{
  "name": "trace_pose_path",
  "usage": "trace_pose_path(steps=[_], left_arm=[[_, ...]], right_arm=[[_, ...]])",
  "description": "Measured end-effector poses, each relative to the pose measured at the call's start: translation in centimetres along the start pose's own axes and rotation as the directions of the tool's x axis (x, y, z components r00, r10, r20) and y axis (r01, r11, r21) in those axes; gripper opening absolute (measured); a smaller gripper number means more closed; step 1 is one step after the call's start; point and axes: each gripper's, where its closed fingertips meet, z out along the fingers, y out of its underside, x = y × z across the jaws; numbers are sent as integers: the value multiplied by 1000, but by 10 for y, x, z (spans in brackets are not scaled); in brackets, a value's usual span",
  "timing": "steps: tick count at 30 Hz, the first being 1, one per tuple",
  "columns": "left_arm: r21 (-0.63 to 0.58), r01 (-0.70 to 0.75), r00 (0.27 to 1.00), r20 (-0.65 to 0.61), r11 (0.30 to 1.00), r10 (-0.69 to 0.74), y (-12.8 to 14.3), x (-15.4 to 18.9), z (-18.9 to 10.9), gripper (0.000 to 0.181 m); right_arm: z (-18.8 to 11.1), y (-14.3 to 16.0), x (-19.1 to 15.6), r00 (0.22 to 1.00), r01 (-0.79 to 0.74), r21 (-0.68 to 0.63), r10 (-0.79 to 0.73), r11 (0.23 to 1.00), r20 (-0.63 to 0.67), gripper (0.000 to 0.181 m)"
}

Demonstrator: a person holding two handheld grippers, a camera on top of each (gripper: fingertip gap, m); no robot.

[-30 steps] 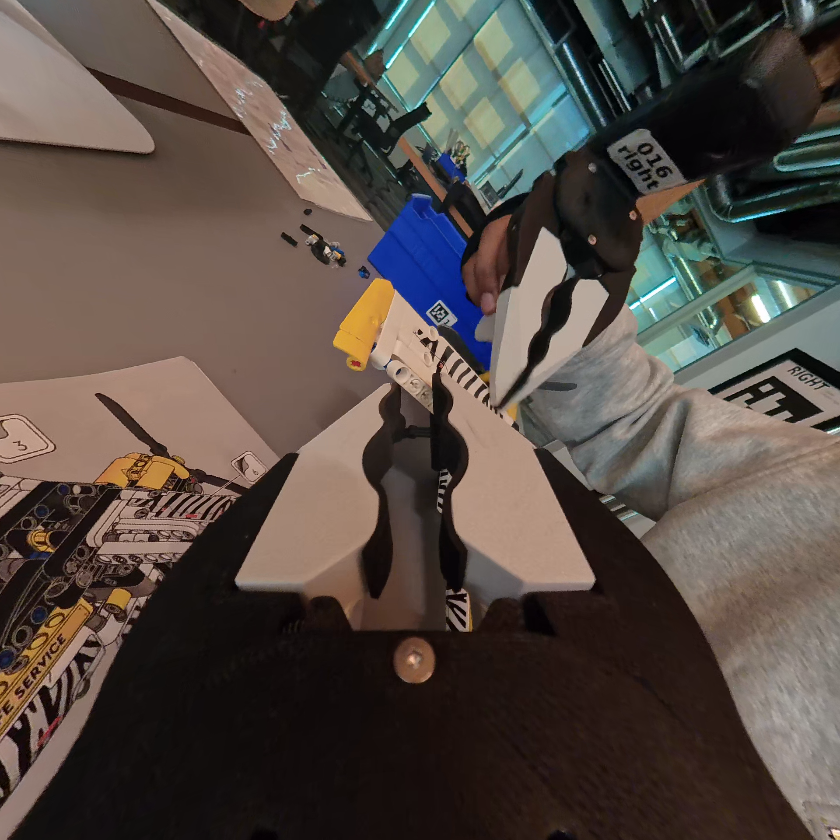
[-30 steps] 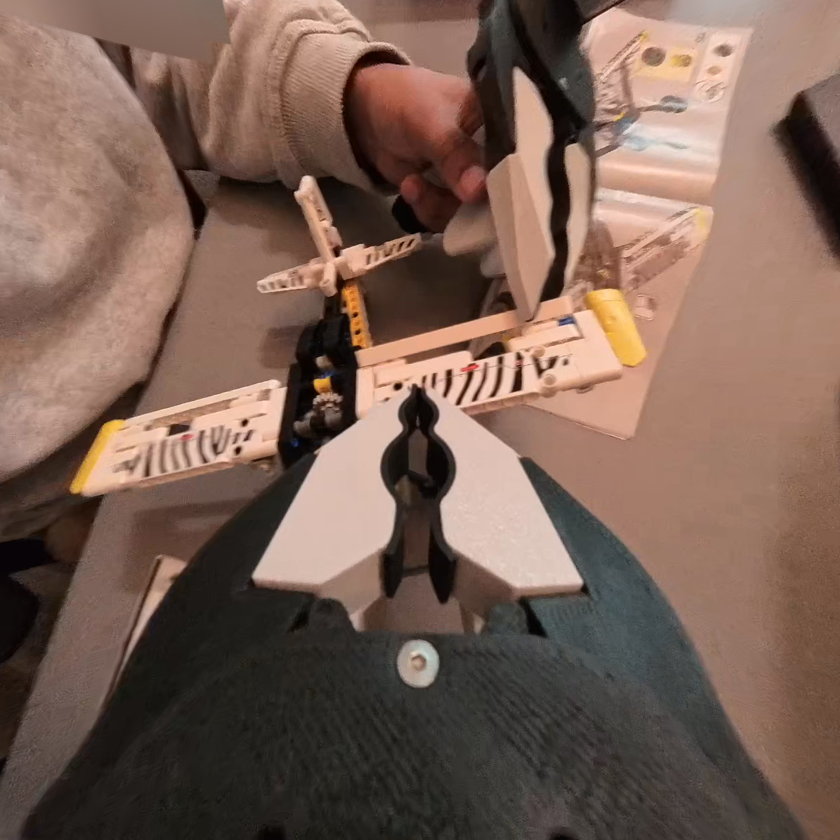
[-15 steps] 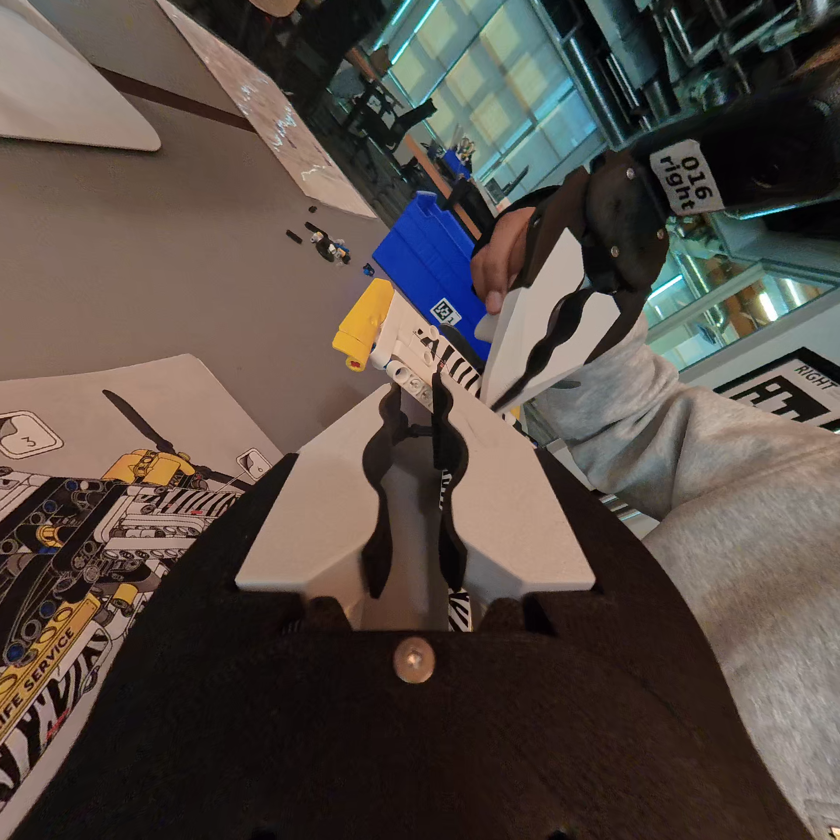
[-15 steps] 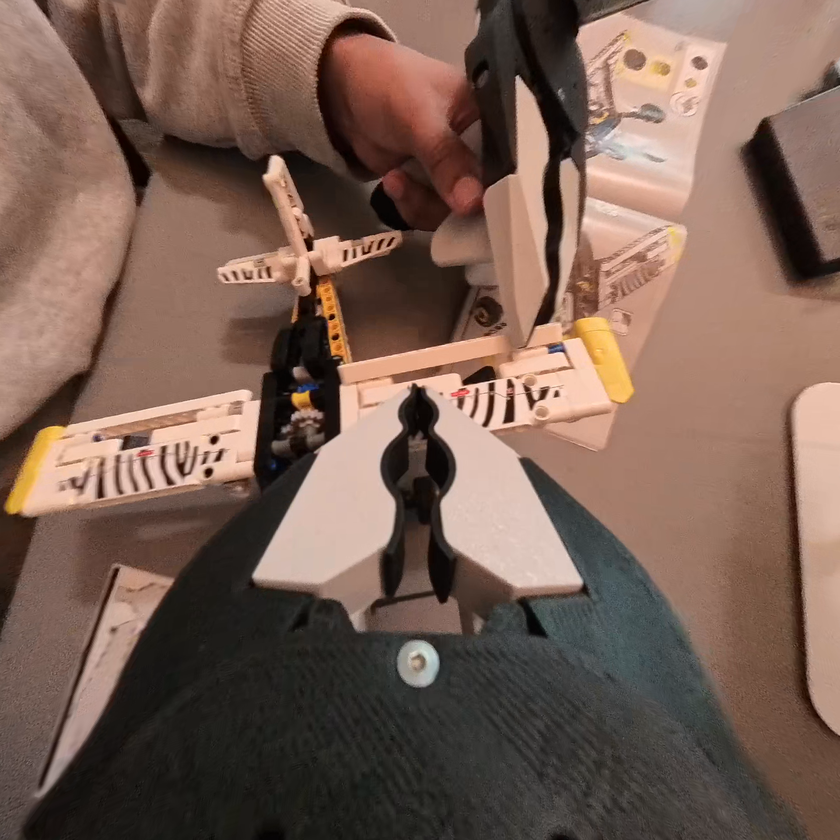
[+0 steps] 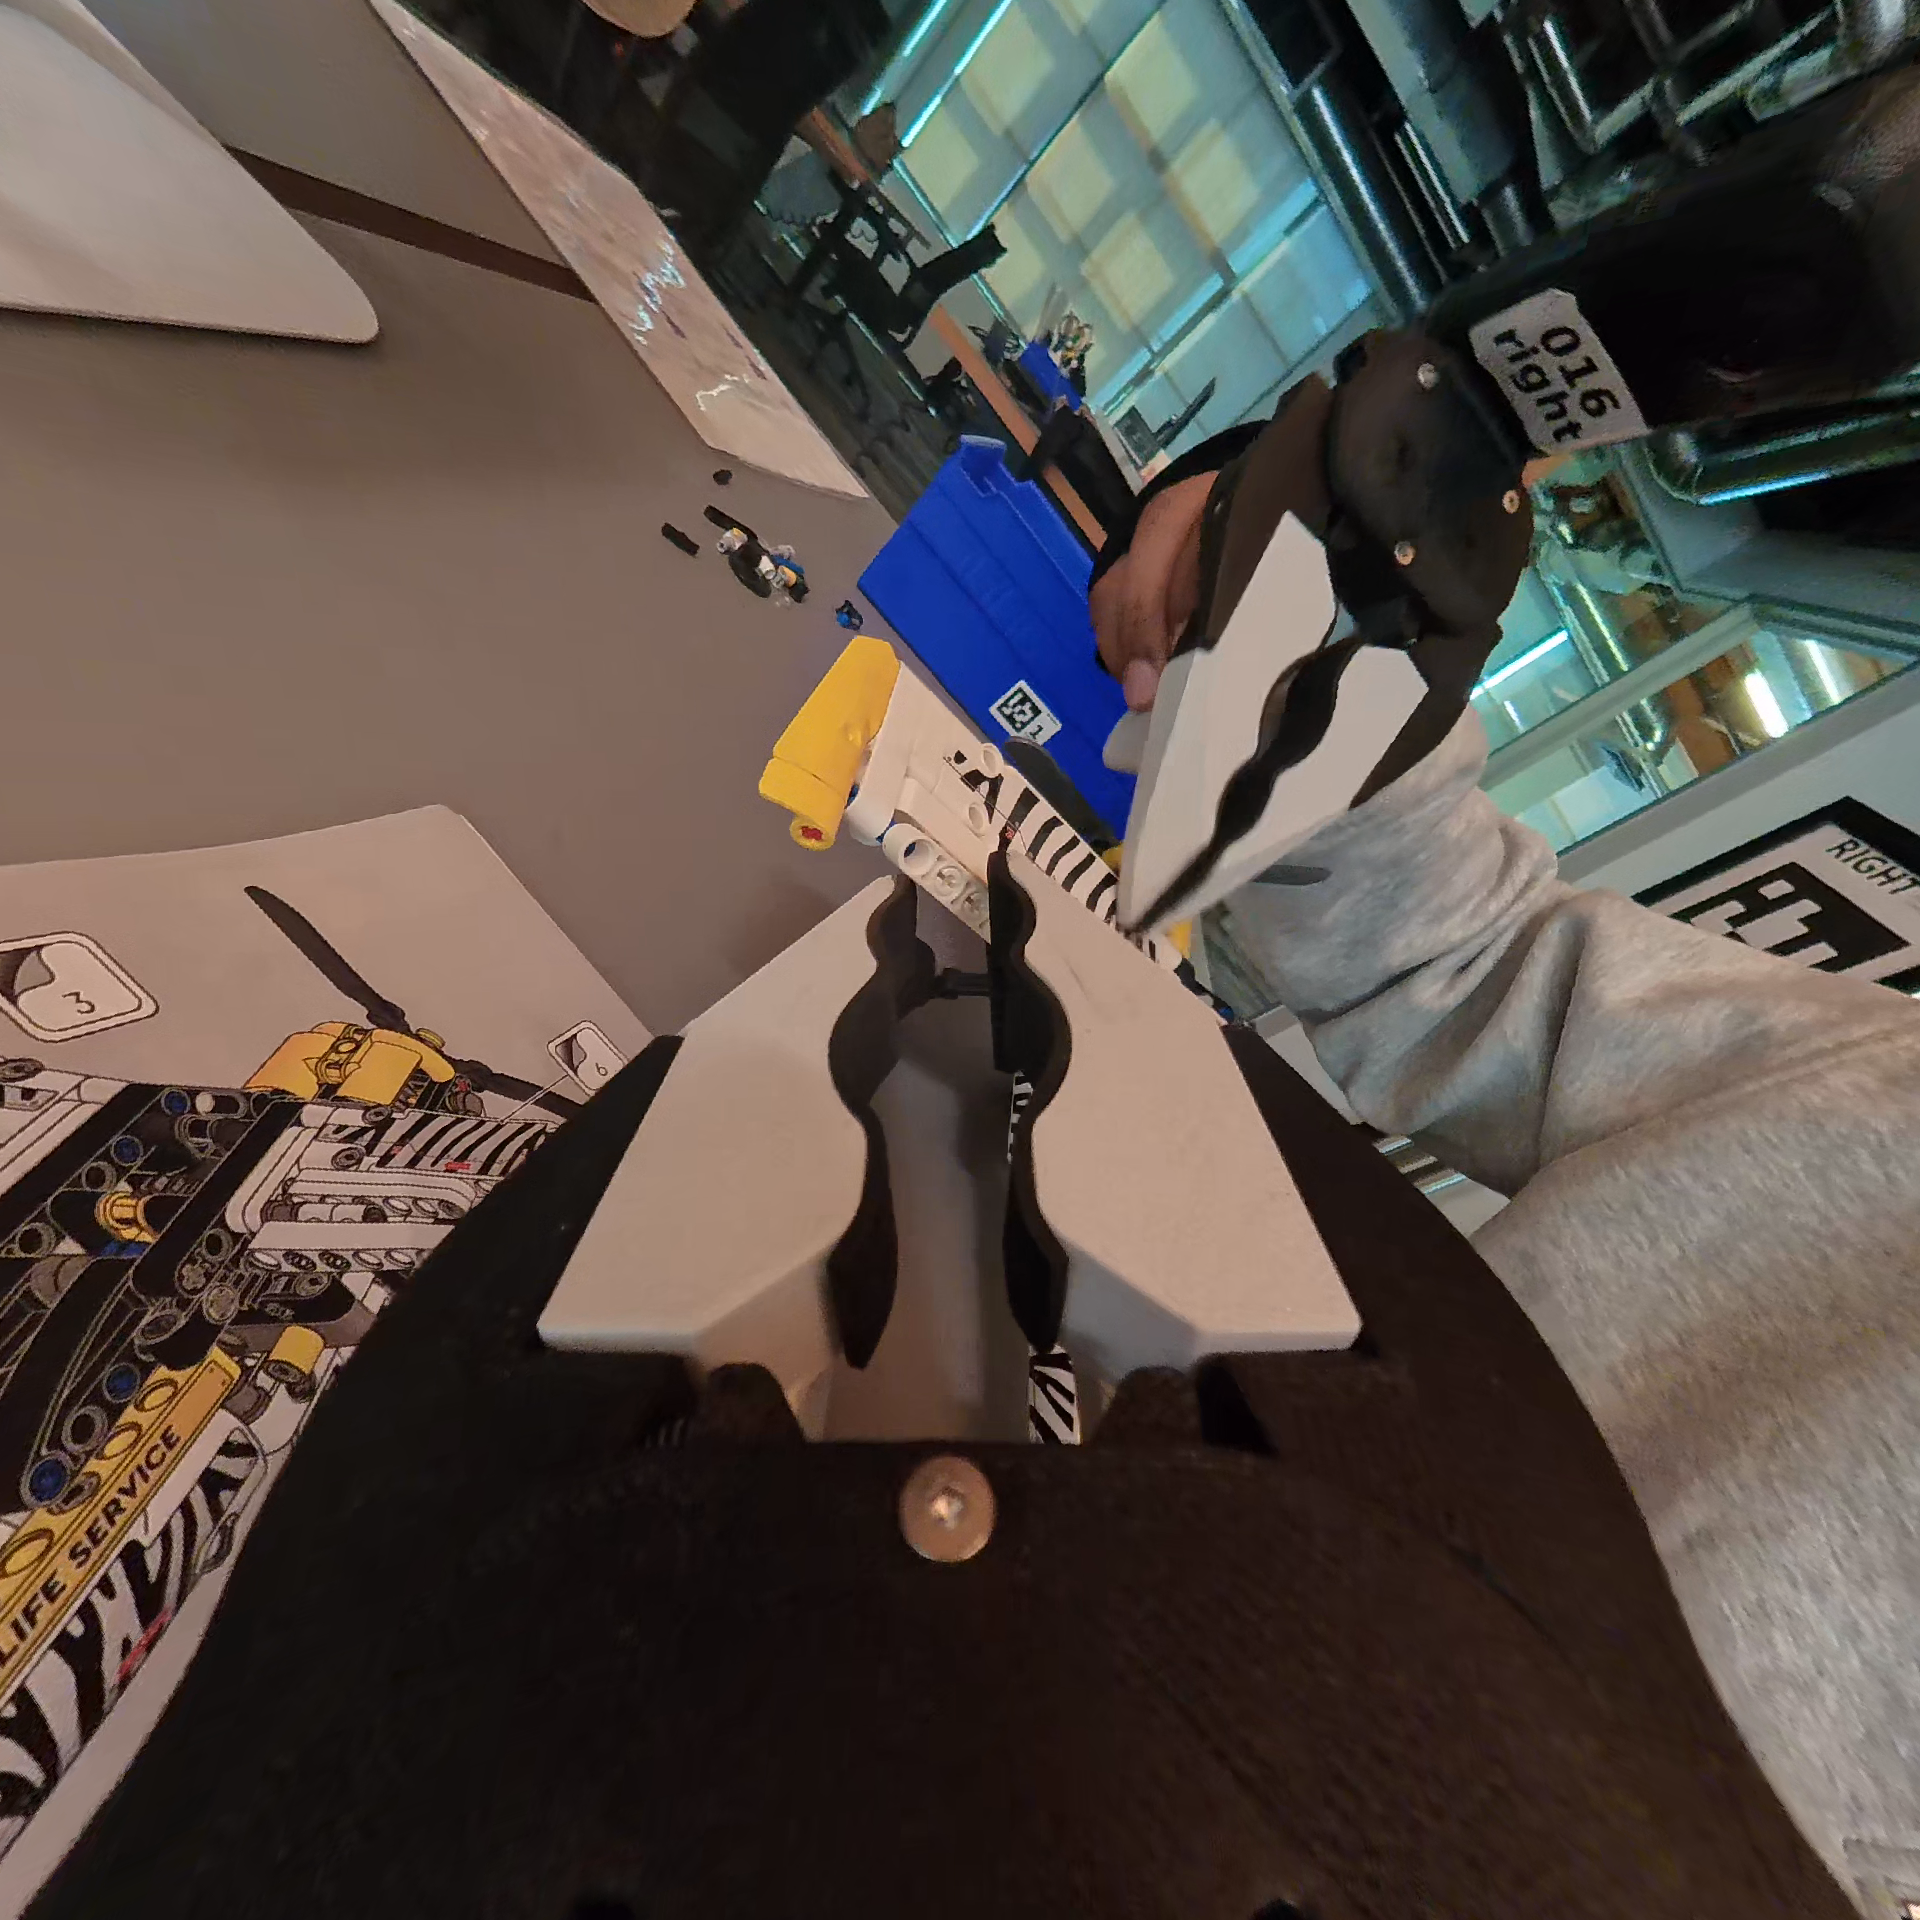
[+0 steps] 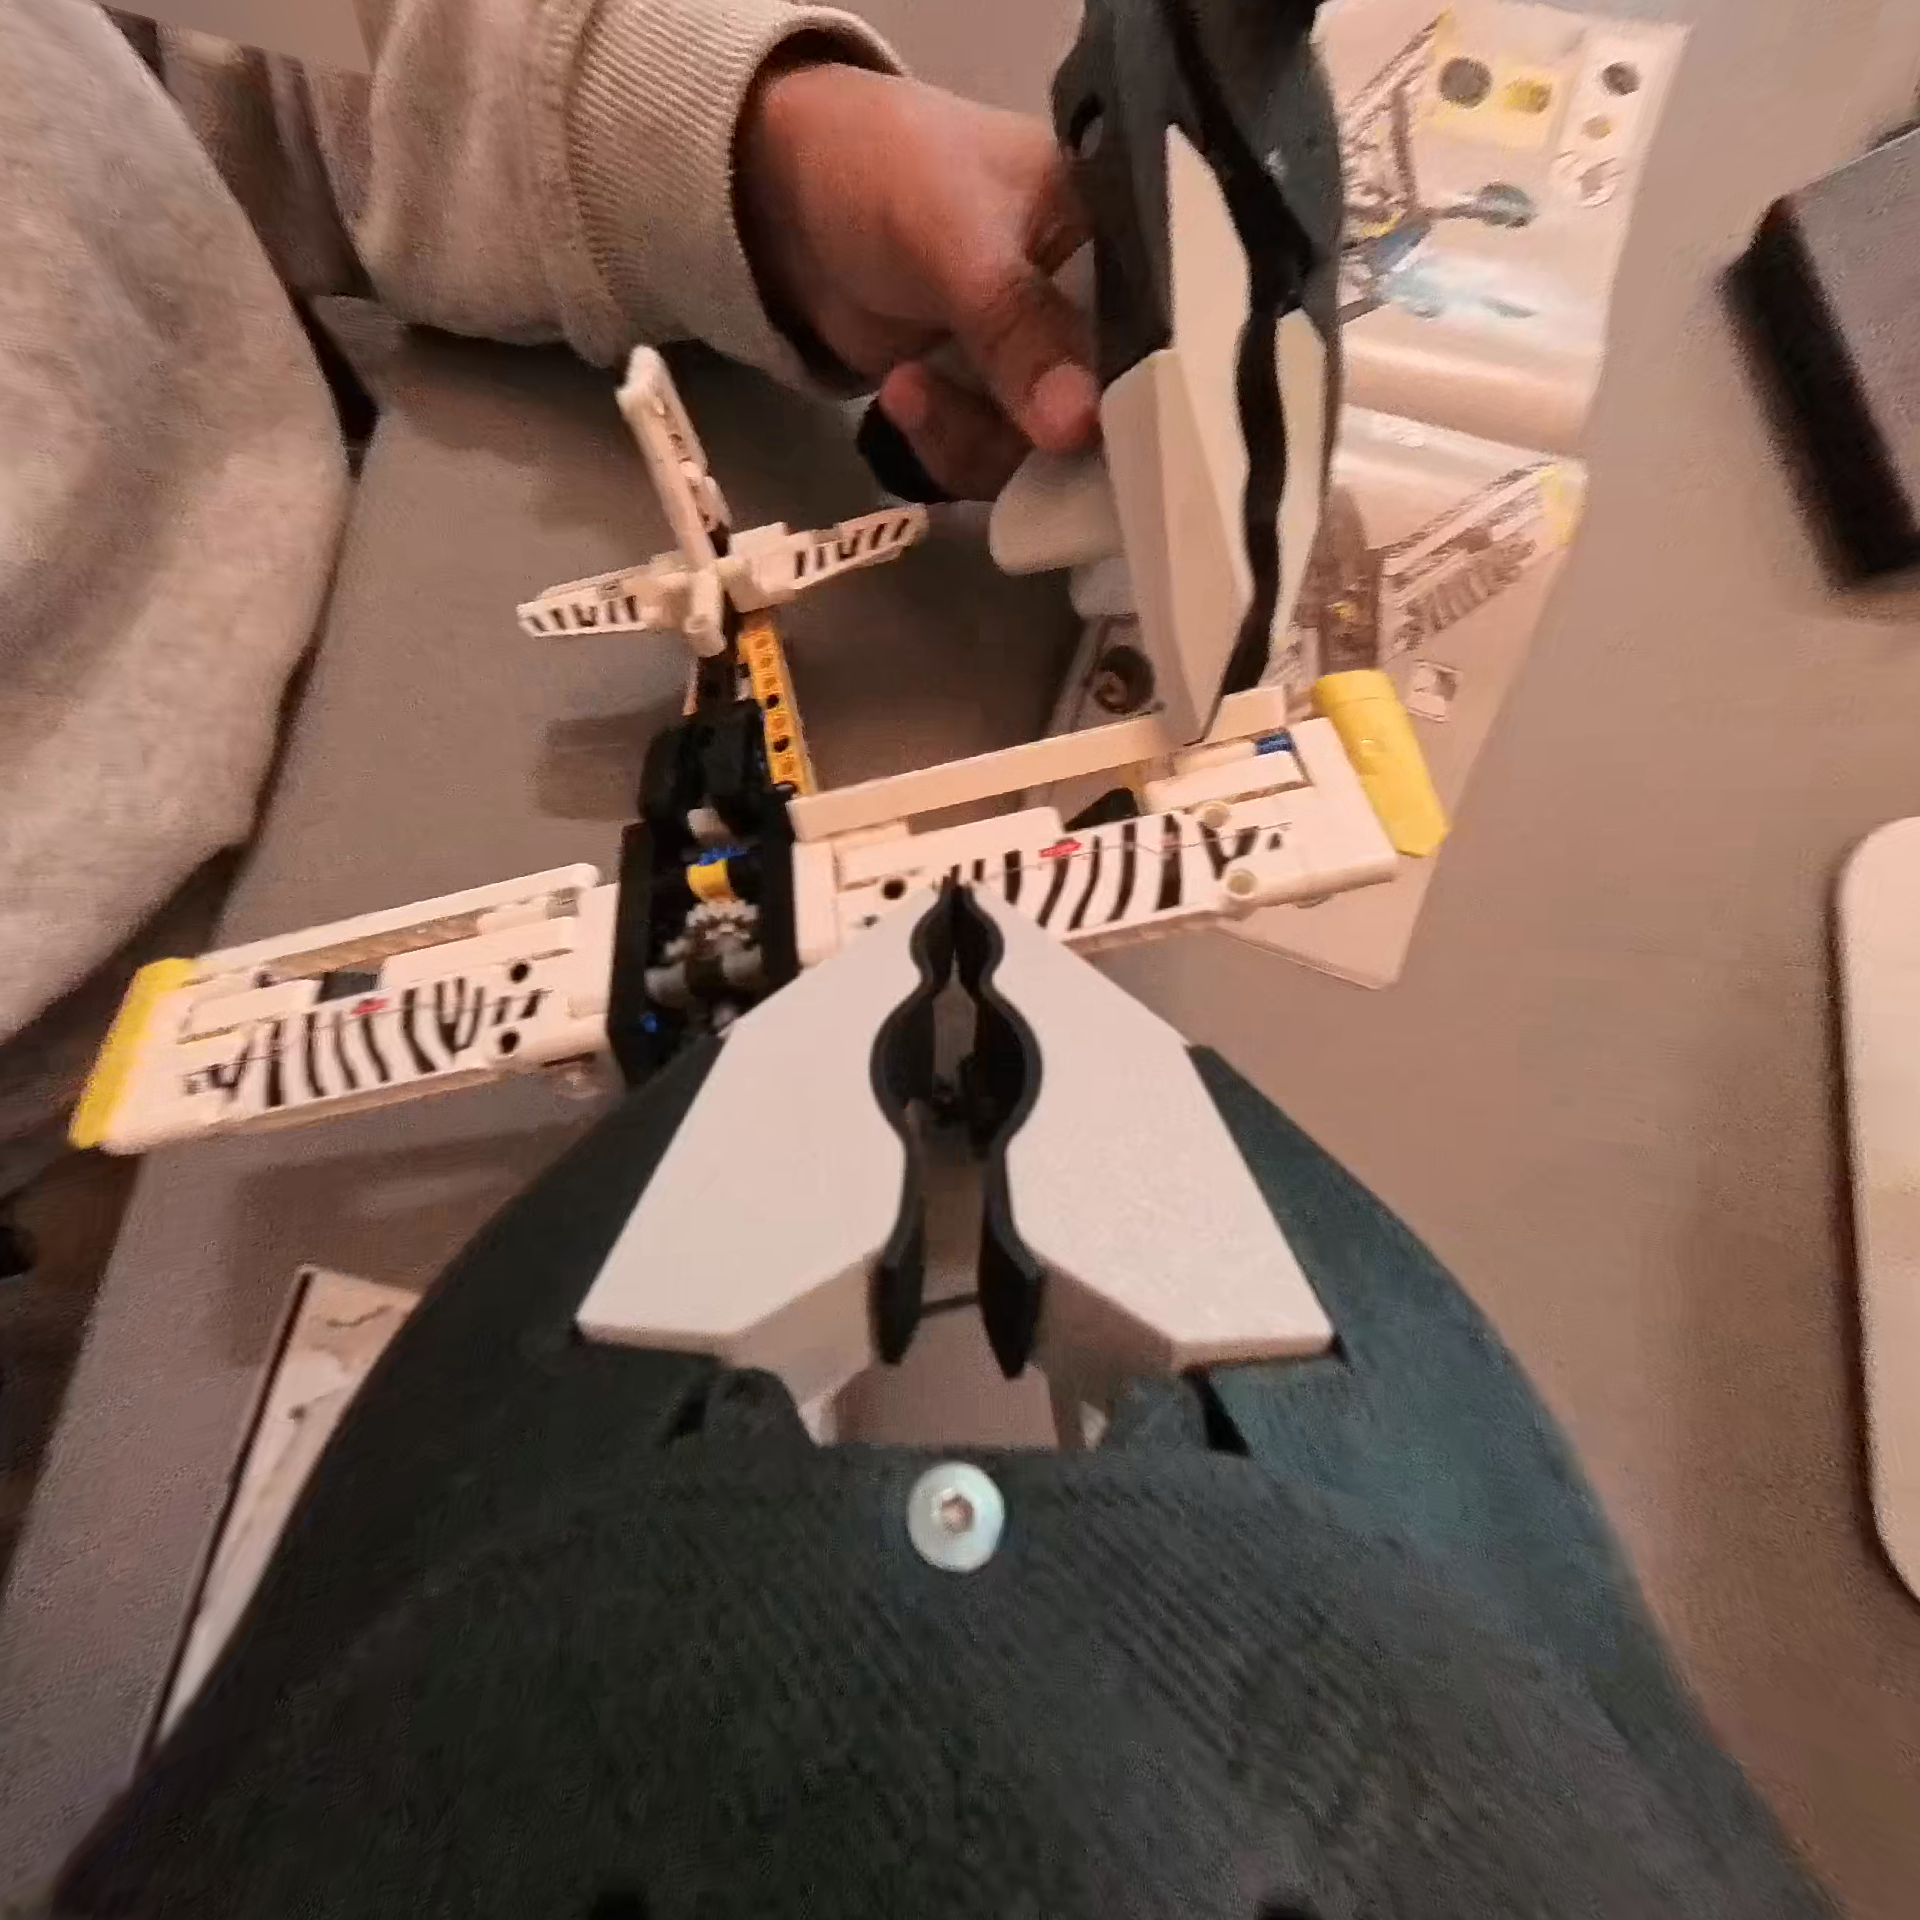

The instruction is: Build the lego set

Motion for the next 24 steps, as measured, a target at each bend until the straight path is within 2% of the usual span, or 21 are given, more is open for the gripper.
trace_pose_path(steps=[1,3,4,6,9,12,14,17,21,24], left_arm=[[-2,-1,1000,3,1000,1,0,-1,0,12],[1,6,1000,-11,1000,-6,0,1,0,12],[2,9,1000,-13,1000,-9,0,2,0,12],[-1,1,1000,7,1000,-1,0,-1,0,12],[2,17,1000,-15,1000,-17,0,1,0,12],[-3,8,1000,4,1000,-8,1,-2,0,12],[-3,13,1000,-12,1000,-13,1,1,0,12],[-4,4,1000,-2,1000,-4,1,1,0,12],[1,13,1000,-6,1000,-13,0,1,1,12],[0,8,1000,8,1000,-8,1,-1,1,12]], right_arm=[[-1,0,2,999,15,10,-15,1000,-30,0],[-1,2,-17,993,-59,-6,59,998,102,0],[0,2,-19,990,-74,-10,75,997,116,0],[1,1,-8,999,-32,4,32,999,10,0],[2,1,-22,993,-57,-18,59,998,99,0],[2,2,-15,999,-24,-22,25,999,39,0],[2,1,-23,994,-47,-27,49,999,101,0],[3,-1,-8,1000,-6,-24,6,1000,-6,0],[3,-3,-6,999,-35,-21,35,999,31,0],[3,-7,18,995,-7,7,8,1000,-96,0]])
